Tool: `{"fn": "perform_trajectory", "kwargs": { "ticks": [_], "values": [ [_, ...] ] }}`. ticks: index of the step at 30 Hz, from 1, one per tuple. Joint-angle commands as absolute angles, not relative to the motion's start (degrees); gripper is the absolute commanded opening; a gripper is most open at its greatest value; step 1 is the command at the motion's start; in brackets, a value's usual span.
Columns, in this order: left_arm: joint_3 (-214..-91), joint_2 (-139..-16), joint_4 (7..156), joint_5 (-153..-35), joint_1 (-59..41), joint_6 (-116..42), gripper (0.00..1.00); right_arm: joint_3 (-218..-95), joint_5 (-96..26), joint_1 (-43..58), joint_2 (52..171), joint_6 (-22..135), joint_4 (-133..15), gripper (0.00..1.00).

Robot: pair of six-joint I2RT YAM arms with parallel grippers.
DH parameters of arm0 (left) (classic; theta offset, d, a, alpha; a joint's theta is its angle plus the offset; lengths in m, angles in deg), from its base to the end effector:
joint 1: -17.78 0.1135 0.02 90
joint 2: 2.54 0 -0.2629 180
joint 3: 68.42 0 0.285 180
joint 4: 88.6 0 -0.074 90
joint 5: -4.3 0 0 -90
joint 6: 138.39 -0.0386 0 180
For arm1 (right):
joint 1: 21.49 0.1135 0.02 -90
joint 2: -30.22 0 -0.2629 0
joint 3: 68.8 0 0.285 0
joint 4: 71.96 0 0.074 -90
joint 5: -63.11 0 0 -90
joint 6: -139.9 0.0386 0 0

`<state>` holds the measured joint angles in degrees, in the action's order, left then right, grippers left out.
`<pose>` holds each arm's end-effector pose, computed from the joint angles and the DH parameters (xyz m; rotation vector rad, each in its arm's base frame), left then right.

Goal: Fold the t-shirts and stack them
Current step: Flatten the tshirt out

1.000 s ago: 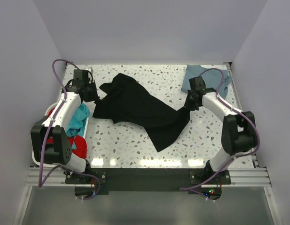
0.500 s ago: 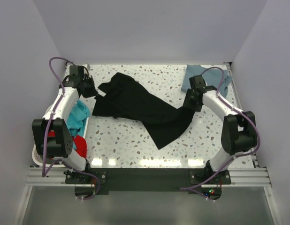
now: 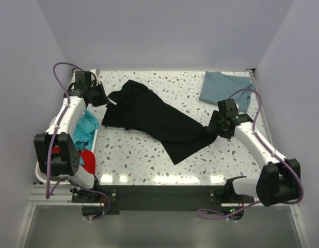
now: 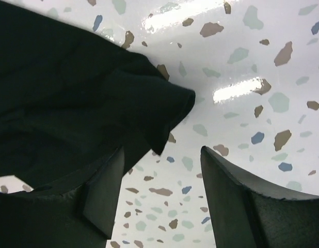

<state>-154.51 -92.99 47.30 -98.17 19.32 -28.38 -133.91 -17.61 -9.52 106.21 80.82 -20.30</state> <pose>0.3804 0.0019 0.2711 -0.3552 2.4051 -0.4098 0.2830 0.0536 0.2153 0.4858 2.5931 0.0364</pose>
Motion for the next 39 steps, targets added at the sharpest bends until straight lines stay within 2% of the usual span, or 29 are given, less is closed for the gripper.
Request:
{"fn": "perform_trajectory", "kwargs": {
  "ticks": [1,7,12,27,39],
  "values": [
    [-156.6,-90.1,49.4,-100.1,19.6,-27.6,0.0,-130.8,-19.5,-9.0,100.2,82.0,-20.0,0.65],
    [-155.1,-90.1,50.0,-100.5,19.6,-27.6,0.0,-125.0,-22.9,-6.4,96.2,84.4,-21.1,0.63],
    [-154.5,-90.3,50.0,-100.8,19.5,-27.9,0.0,-122.6,-24.2,-6.2,97.8,85.3,-24.9,0.59],
    [-155.1,-89.2,47.5,-99.2,19.6,-29.7,0.0,-132.6,-20.0,-6.2,114.8,80.8,-30.6,0.52],
    [-155.3,-89.0,46.5,-98.6,19.6,-30.5,0.0,-133.5,-18.5,-6.3,120.8,80.7,-32.5,0.51]
  ]
}}
